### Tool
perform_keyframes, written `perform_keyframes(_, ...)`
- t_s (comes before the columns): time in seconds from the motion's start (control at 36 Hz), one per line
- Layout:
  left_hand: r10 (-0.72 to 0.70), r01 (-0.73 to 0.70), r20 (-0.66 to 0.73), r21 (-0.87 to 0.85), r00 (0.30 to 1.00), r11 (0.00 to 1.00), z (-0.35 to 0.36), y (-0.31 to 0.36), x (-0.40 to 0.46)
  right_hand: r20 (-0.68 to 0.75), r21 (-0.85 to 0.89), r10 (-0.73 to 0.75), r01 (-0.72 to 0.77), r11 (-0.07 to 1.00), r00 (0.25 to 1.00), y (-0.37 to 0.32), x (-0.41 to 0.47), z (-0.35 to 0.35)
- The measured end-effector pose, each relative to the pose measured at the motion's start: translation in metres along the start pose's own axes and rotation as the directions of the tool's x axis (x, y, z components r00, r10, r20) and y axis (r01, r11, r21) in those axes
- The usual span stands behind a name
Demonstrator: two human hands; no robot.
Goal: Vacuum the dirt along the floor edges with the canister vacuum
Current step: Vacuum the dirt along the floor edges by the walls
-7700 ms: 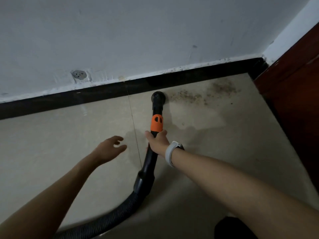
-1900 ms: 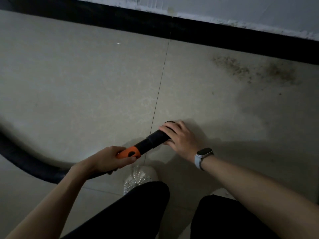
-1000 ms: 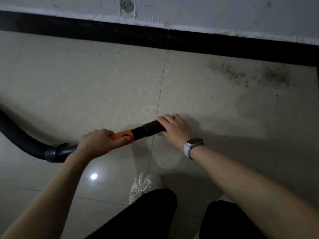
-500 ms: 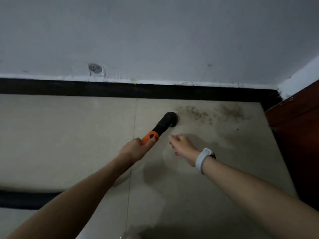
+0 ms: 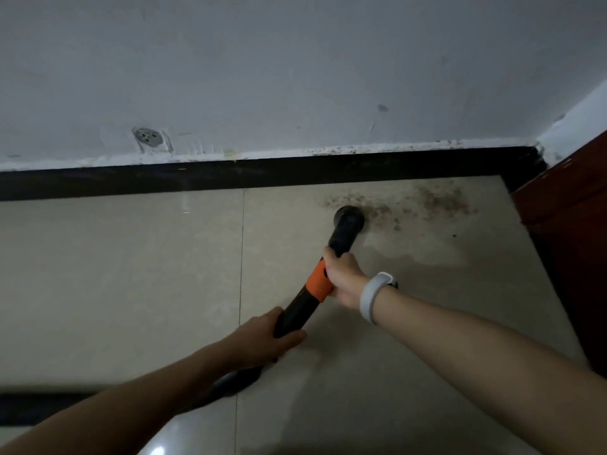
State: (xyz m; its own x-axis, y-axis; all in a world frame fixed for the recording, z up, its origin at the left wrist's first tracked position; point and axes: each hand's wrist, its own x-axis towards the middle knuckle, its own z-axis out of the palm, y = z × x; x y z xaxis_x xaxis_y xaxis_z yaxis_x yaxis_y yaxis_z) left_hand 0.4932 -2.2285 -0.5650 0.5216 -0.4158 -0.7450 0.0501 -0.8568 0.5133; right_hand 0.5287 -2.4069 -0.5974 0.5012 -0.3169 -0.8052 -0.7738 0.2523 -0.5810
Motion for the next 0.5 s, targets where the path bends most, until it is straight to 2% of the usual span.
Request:
perform_keyframes(0.06,-0.03,0.042,-0.139,0.085,0.99,0.996,0.006,-0.011,-0.007,-0.053,0.035,-0.067,0.069,0.997,0.996,-0.009,0.005,0.001)
perform_keyframes(0.14,-0.067,0.062,-0.268,-0.027,0.961,0.998,0.021,-0.018,-0.018,-0.057,0.072,-0.145,0.149,0.986,0.988,-0.01,0.002,0.016)
perform_keyframes(0.19,-0.107,0.068,-0.318,-0.13,0.942,0.989,0.028,-0.02,-0.024,0.014,0.181,-0.138,0.133,0.974,0.99,-0.008,-0.009,0.029)
perform_keyframes(0.25,-0.135,0.063,-0.355,-0.208,0.925,0.976,0.028,-0.024,-0.027,0.168,0.389,-0.082,0.01,0.921,0.982,-0.005,-0.02,0.042)
perform_keyframes(0.31,-0.158,0.058,-0.393,-0.253,0.906,0.966,0.023,-0.029,-0.025,0.294,0.476,-0.076,-0.077,0.876,0.953,-0.003,-0.027,0.054)
perform_keyframes(0.36,-0.16,0.05,-0.43,-0.255,0.889,0.966,0.014,-0.035,-0.019,0.373,0.49,-0.102,-0.103,0.866,0.922,-0.002,-0.033,0.064)
perform_keyframes(0.42,-0.155,0.052,-0.441,-0.237,0.884,0.97,0.007,-0.037,-0.012,0.39,0.464,-0.117,-0.085,0.881,0.913,-0.005,-0.037,0.07)
perform_keyframes(0.5,-0.136,0.039,-0.427,-0.228,0.894,0.973,0.003,-0.034,-0.004,0.28,0.323,-0.163,0.067,0.944,0.946,-0.013,-0.036,0.074)
